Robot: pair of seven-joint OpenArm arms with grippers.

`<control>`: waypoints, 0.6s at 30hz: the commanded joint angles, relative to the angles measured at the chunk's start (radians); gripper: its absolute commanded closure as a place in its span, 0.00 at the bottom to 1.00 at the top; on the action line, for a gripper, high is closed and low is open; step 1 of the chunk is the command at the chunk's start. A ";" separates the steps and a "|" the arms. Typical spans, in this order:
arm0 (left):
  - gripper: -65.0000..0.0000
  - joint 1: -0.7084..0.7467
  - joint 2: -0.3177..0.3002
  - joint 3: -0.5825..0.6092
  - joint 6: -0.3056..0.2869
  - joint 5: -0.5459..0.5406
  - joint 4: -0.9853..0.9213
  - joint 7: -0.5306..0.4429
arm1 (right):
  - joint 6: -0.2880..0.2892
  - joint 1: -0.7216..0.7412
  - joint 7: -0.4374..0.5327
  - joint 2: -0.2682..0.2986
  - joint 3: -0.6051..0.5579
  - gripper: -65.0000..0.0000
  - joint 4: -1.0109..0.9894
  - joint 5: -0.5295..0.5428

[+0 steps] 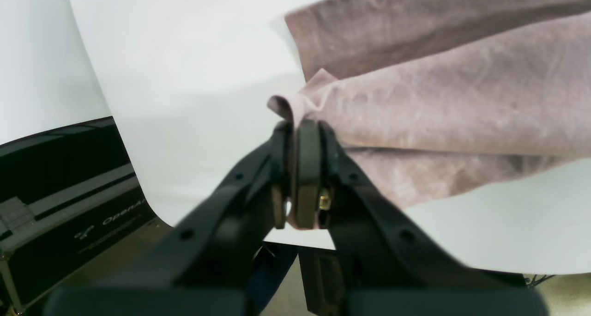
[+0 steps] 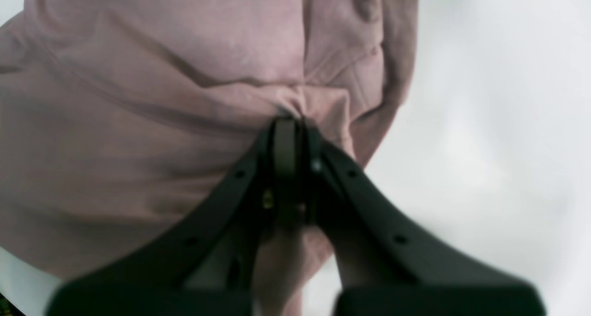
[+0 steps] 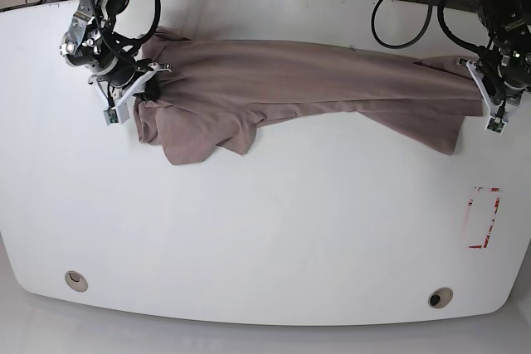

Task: Layout the t-shirt on the table in an organized manner, then fold the t-shirt properly
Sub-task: 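Hold the shirt edge with both grippers and adjust the right grip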

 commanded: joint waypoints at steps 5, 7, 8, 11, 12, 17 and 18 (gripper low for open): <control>1.00 -0.011 -0.018 -0.005 -0.001 0.005 0.018 -0.011 | 0.003 -0.029 0.016 0.012 0.004 1.00 0.166 0.017; 1.00 -0.017 -0.017 -0.005 -0.001 0.005 0.018 -0.011 | 0.003 -0.041 0.009 0.010 0.004 1.00 0.209 0.017; 1.00 -0.022 -0.017 -0.005 -0.001 0.005 0.018 -0.011 | 0.003 -0.043 0.004 0.010 0.004 1.00 0.222 0.017; 1.00 -0.035 -0.017 -0.005 -0.001 0.005 0.018 -0.008 | 0.003 -0.046 -0.022 0.010 0.004 1.00 0.262 0.017; 1.00 -0.037 -0.017 -0.005 -0.001 0.005 0.018 -0.008 | 0.004 -0.046 -0.022 0.010 0.004 1.00 0.274 0.017; 1.00 -0.088 -0.015 -0.005 -0.001 0.005 0.018 -0.009 | 0.012 -0.037 -0.021 0.013 0.007 1.00 0.289 0.017; 1.00 -0.106 -0.013 -0.005 -0.001 0.005 0.018 -0.009 | 0.012 -0.026 -0.021 0.015 0.007 1.00 0.289 0.017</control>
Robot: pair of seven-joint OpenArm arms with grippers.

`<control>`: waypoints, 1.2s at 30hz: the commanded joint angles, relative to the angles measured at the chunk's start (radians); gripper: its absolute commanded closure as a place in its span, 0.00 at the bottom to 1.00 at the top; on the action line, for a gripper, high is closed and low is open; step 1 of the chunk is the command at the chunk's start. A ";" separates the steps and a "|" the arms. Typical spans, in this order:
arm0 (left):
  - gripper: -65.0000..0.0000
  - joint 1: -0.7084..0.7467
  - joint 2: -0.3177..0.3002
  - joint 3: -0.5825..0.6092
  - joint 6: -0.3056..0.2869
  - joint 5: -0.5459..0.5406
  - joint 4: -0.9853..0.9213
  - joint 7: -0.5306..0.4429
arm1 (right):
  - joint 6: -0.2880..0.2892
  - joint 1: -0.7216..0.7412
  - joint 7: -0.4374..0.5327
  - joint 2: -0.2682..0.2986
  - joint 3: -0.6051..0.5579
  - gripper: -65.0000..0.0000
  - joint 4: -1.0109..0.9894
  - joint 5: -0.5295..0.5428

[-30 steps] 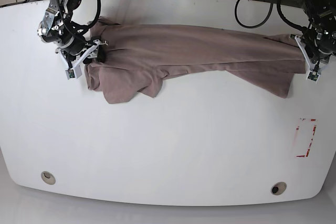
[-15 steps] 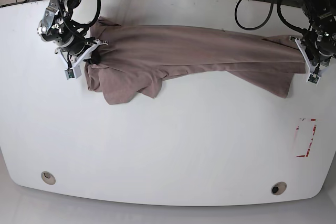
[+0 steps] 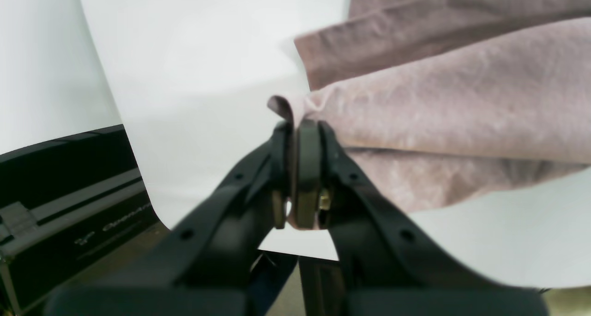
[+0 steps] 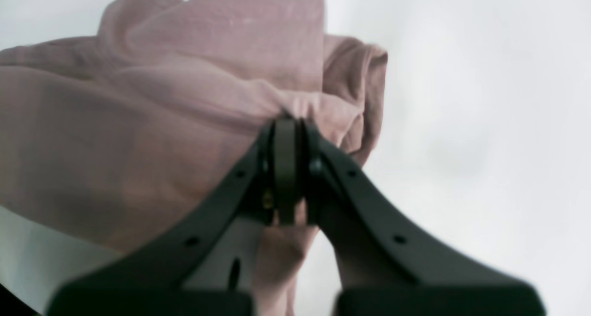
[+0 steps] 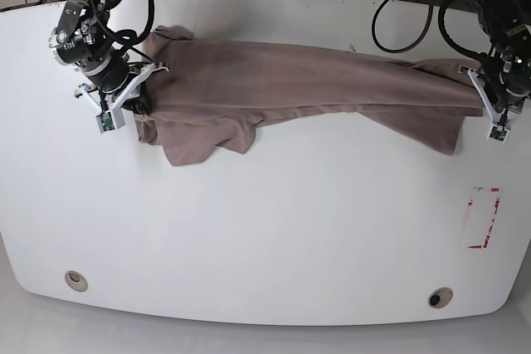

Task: Layout the t-shirt on the table in an organized manner, then fold the t-shirt properly
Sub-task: 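Hold the shirt edge with both grippers and adjust the right grip, then lift the shirt with both grippers and swing it to spread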

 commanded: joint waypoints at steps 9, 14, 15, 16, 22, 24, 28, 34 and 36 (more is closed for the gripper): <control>1.00 -0.204 0.064 -0.009 0.000 0.006 0.018 -0.016 | 0.001 0.092 0.018 0.017 0.008 1.00 0.023 0.007; 1.00 -0.238 0.068 -0.004 0.000 0.006 0.018 -0.015 | 0.001 0.107 0.018 0.017 0.005 1.00 0.023 0.006; 1.00 -0.239 0.068 -0.004 0.000 0.006 0.018 -0.015 | 0.001 0.111 0.018 0.017 0.005 1.00 0.022 0.004; 1.00 -0.239 0.068 -0.004 0.000 0.006 0.018 -0.015 | 0.001 0.112 0.018 0.017 0.003 1.00 0.020 0.002; 1.00 -0.236 0.064 -0.004 0.000 0.006 0.018 -0.015 | 0.001 0.172 0.021 0.017 0.000 1.00 -0.030 0.001; 1.00 -0.236 0.066 -0.004 0.000 0.006 0.018 -0.015 | 0.001 0.207 0.021 0.017 0.000 1.00 -0.057 0.001; 1.00 -0.241 0.064 -0.004 0.000 0.007 0.017 -0.019 | 0.001 0.304 0.021 0.046 0.000 1.00 -0.115 -0.001; 1.00 -0.332 0.064 -0.006 0.000 0.006 0.018 -0.019 | 0.001 0.414 0.020 0.096 0.000 1.00 -0.190 -0.001; 1.00 -0.373 0.064 -0.006 0.000 0.006 0.018 -0.019 | 0.001 0.447 0.020 0.119 0.000 1.00 -0.210 0.001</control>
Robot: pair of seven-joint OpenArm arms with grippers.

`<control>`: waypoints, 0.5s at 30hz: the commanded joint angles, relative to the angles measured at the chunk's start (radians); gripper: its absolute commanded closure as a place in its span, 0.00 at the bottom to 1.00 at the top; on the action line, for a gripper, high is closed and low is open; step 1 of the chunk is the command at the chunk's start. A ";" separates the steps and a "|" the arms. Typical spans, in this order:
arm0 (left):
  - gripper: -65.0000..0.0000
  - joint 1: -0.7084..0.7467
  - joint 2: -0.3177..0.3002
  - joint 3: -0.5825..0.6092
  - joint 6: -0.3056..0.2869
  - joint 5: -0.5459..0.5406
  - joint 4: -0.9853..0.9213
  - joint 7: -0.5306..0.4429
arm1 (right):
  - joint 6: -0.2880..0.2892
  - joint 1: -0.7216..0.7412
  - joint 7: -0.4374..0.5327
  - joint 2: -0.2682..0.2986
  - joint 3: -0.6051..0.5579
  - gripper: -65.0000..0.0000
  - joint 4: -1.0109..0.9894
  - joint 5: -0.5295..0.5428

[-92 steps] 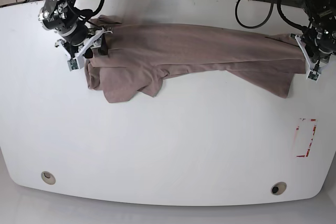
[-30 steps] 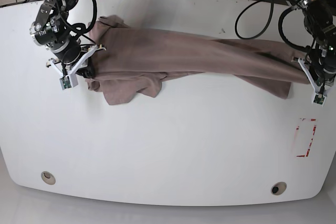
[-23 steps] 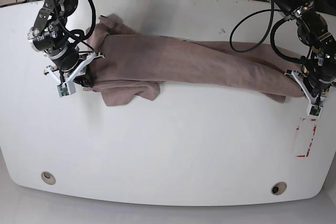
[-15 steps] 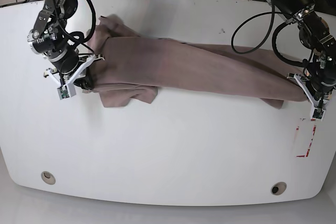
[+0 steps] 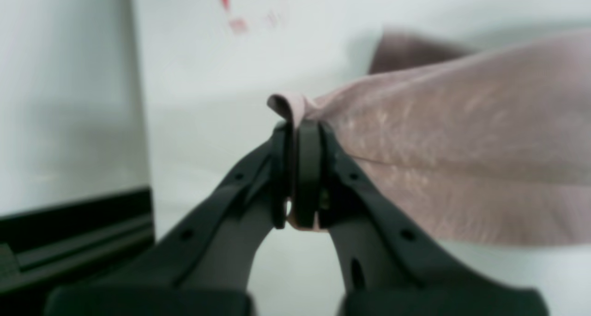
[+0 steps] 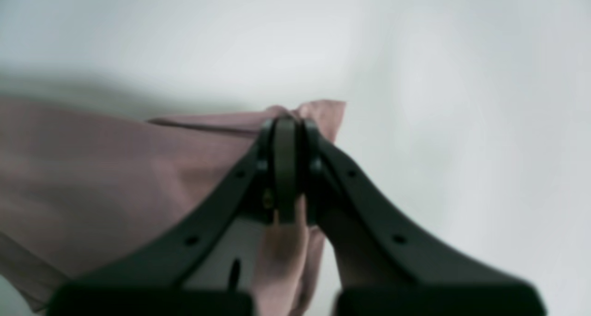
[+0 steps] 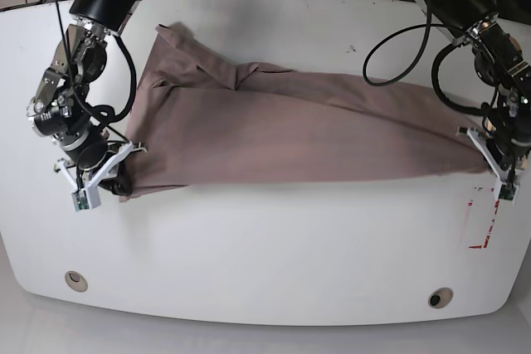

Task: Layout the t-shirt on the table in an organized manner, then fold the t-shirt properly
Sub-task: 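Lift the shirt with both grippers and swing it to spread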

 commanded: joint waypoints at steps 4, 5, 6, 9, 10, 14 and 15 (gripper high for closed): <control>1.00 -0.148 -0.015 0.002 0.002 -0.002 0.012 -0.022 | -0.003 0.103 0.025 0.061 0.005 1.00 -0.019 0.009; 1.00 -0.174 -0.014 0.005 0.002 -0.002 0.012 -0.022 | -0.002 0.121 0.025 0.063 0.005 1.00 -0.019 0.009; 1.00 -0.203 -0.014 0.017 0.002 -0.002 0.011 -0.022 | -0.002 0.140 0.025 0.069 0.005 1.00 -0.019 0.009; 1.00 -0.266 -0.014 0.059 0.002 -0.005 0.011 -0.022 | -0.002 0.187 0.025 0.086 0.005 1.00 -0.017 0.011; 1.00 -0.283 -0.014 0.070 0.002 -0.006 0.011 -0.022 | -0.002 0.203 0.025 0.090 0.005 1.00 -0.017 0.012; 1.00 -0.373 -0.011 0.099 0.002 -0.006 0.011 -0.022 | -0.002 0.281 0.023 0.109 -0.007 1.00 -0.019 0.011; 1.00 -0.393 -0.009 0.102 0.002 -0.006 0.011 -0.021 | -0.002 0.304 0.023 0.117 -0.022 1.00 -0.022 0.011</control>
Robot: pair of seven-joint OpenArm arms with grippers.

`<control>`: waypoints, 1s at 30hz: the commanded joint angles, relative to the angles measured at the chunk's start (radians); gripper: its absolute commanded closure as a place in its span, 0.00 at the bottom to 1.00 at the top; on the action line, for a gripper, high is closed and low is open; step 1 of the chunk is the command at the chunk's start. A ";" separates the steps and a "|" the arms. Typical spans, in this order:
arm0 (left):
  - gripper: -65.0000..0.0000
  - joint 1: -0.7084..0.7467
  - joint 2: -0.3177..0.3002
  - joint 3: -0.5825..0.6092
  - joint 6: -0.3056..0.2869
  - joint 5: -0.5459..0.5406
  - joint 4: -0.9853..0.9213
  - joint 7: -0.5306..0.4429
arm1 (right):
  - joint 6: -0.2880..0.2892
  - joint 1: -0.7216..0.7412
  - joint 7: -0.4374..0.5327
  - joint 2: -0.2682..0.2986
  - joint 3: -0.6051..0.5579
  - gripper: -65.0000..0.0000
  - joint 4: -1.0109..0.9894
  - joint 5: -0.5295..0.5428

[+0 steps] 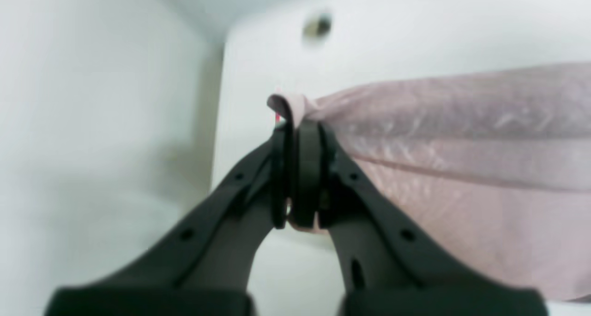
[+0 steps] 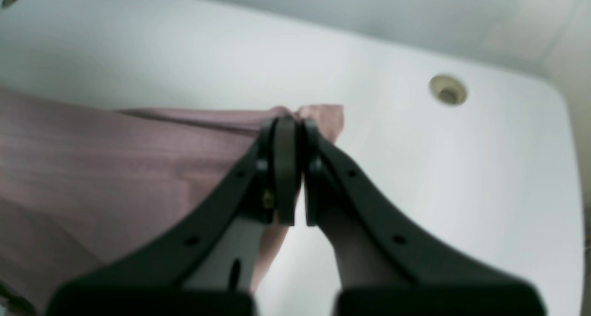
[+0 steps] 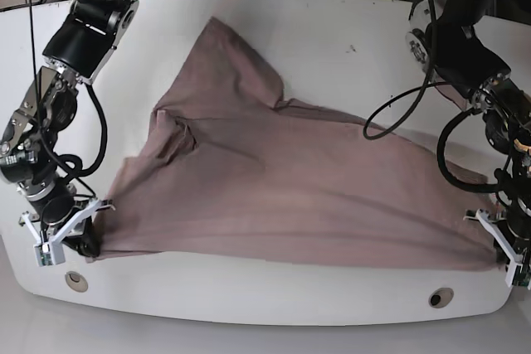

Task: Layout the t-shirt on the table in an organized manner, then fold the t-shirt properly
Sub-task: 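Lift the shirt with both grippers and swing it to spread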

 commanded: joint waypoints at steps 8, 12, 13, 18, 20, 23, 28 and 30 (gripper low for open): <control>1.00 -0.214 0.020 0.057 0.003 0.004 0.013 -0.017 | -0.005 0.208 0.029 0.105 -0.139 1.00 0.010 0.001; 1.00 -0.283 0.020 0.088 0.003 0.004 0.013 -0.015 | -0.005 0.288 0.026 0.144 -0.207 1.00 0.004 0.001; 1.00 -0.295 0.021 0.094 0.003 0.004 0.013 -0.015 | -0.005 0.305 0.026 0.153 -0.222 1.00 -0.002 0.001; 1.00 -0.367 0.023 0.118 0.003 0.007 0.013 -0.012 | -0.005 0.416 0.024 0.214 -0.288 1.00 -0.051 0.004; 1.00 -0.401 0.024 0.120 0.003 0.007 0.011 -0.003 | -0.005 0.460 0.024 0.237 -0.308 1.00 -0.071 0.008; 1.00 -0.467 0.037 0.120 0.003 0.008 0.011 0.015 | -0.005 0.541 0.023 0.276 -0.354 1.00 -0.110 0.010; 1.00 -0.551 0.037 0.132 0.003 0.008 0.002 0.025 | 0.000 0.683 -0.002 0.322 -0.431 1.00 -0.157 0.010; 1.00 -0.585 0.037 0.140 0.003 0.008 -0.018 0.026 | 0.017 0.727 -0.014 0.328 -0.449 1.00 -0.168 0.010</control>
